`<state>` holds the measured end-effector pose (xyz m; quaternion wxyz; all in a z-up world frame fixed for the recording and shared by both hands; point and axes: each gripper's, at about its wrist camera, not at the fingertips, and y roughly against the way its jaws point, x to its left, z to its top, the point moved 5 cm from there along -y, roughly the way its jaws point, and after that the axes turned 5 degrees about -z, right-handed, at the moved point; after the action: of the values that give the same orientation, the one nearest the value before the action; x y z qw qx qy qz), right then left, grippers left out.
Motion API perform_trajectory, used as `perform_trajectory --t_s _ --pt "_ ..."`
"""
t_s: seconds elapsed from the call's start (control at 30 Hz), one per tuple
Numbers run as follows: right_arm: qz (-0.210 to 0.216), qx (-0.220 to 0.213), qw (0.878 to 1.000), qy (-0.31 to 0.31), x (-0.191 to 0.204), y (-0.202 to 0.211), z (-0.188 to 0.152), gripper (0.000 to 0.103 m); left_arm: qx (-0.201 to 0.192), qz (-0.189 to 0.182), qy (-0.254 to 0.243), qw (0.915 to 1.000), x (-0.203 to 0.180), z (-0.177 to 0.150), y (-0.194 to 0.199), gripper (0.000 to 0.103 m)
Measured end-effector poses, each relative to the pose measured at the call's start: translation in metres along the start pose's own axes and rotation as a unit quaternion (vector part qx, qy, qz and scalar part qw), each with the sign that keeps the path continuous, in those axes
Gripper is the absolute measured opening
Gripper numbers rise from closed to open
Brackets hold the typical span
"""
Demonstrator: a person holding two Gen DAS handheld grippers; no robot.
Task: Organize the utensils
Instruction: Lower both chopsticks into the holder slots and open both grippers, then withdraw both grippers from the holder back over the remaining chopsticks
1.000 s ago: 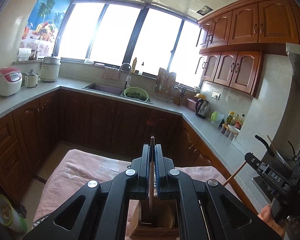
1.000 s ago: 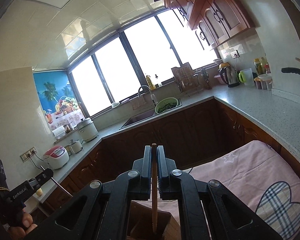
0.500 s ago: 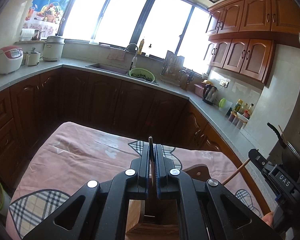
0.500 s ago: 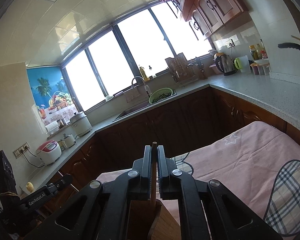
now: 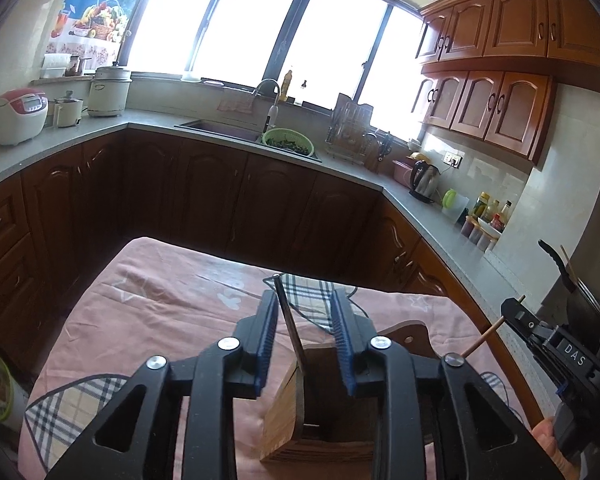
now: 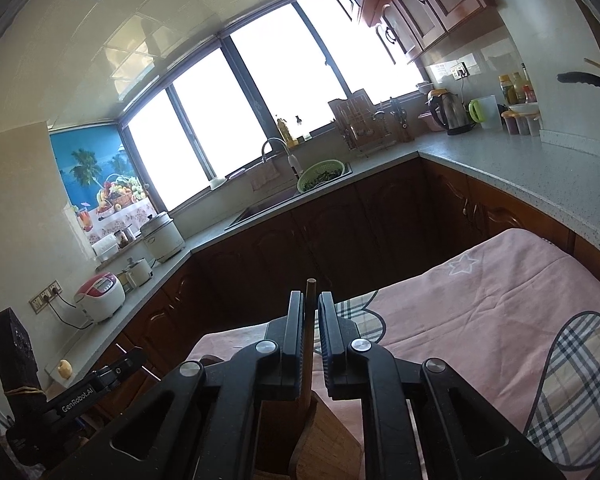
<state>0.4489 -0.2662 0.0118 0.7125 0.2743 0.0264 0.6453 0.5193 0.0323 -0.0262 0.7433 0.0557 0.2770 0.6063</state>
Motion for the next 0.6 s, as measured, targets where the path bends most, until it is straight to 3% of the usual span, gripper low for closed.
perform_trajectory --t_s 0.03,0.07,0.13,0.2,0.27,0.33,0.4,0.6 --pt "0.002 0.004 1.0 -0.001 0.0 0.0 -0.001 0.015 -0.003 0.0 0.001 1.0 0.0 0.001 0.002 0.051" --pt "0.003 0.007 1.0 -0.003 -0.001 0.0 -0.002 0.02 -0.005 0.001 0.002 1.0 0.001 0.001 0.004 0.053" --pt "0.008 0.008 1.0 -0.007 -0.001 0.003 -0.003 0.056 -0.004 0.002 0.004 1.0 0.002 0.001 0.007 0.054" --pt "0.01 0.004 1.0 -0.009 -0.001 0.008 -0.003 0.067 -0.004 0.002 0.006 1.0 0.004 0.0 0.011 0.057" --pt "0.017 0.005 1.0 -0.015 -0.003 0.014 -0.003 0.071 -0.005 0.004 0.005 1.0 0.005 -0.001 0.017 0.062" --pt "0.022 0.005 0.999 -0.024 -0.005 0.021 -0.003 0.086 -0.006 0.004 0.005 1.0 0.006 -0.003 0.024 0.066" --pt "0.025 0.001 0.999 -0.029 -0.006 0.03 -0.004 0.093 -0.005 0.004 0.004 1.0 0.006 -0.007 0.034 0.071" --pt "0.035 0.007 0.999 -0.026 -0.007 0.058 -0.013 0.094 0.005 0.007 -0.002 1.0 0.0 -0.023 0.067 0.076"
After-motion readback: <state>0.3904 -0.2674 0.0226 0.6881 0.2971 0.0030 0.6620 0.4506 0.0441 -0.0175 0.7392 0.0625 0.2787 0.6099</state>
